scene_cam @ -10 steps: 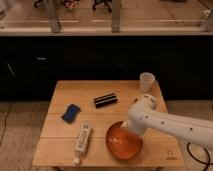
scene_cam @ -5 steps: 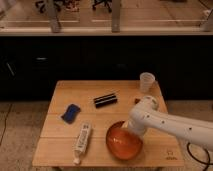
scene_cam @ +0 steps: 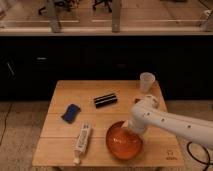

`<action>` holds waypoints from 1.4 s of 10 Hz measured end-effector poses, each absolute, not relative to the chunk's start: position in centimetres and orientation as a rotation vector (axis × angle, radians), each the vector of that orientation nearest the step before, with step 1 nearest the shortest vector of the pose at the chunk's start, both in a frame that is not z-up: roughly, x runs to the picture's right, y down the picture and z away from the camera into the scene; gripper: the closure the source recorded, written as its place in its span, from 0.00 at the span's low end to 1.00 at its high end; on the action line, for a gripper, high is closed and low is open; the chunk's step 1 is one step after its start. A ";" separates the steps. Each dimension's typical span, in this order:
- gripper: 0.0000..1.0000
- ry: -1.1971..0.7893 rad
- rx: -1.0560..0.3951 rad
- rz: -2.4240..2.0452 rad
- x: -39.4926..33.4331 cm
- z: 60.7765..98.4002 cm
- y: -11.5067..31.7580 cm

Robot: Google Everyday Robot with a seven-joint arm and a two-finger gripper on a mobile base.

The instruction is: Pick up the ceramic bowl

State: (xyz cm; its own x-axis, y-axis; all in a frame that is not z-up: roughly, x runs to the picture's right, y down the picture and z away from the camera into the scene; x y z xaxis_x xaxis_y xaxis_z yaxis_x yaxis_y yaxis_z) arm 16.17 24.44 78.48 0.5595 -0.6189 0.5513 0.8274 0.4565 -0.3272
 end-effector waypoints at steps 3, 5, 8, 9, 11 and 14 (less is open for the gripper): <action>0.20 -0.388 -0.611 -0.913 16.1 78.8 24.1; 0.20 -0.396 -0.612 -0.910 16.2 79.1 24.1; 0.21 -0.401 -0.610 -0.907 16.2 79.3 24.0; 0.21 -0.403 -0.609 -0.905 16.2 79.4 23.9; 0.24 -0.408 -0.607 -0.903 16.2 79.6 23.8; 0.46 -0.413 -0.607 -0.898 16.2 79.9 23.6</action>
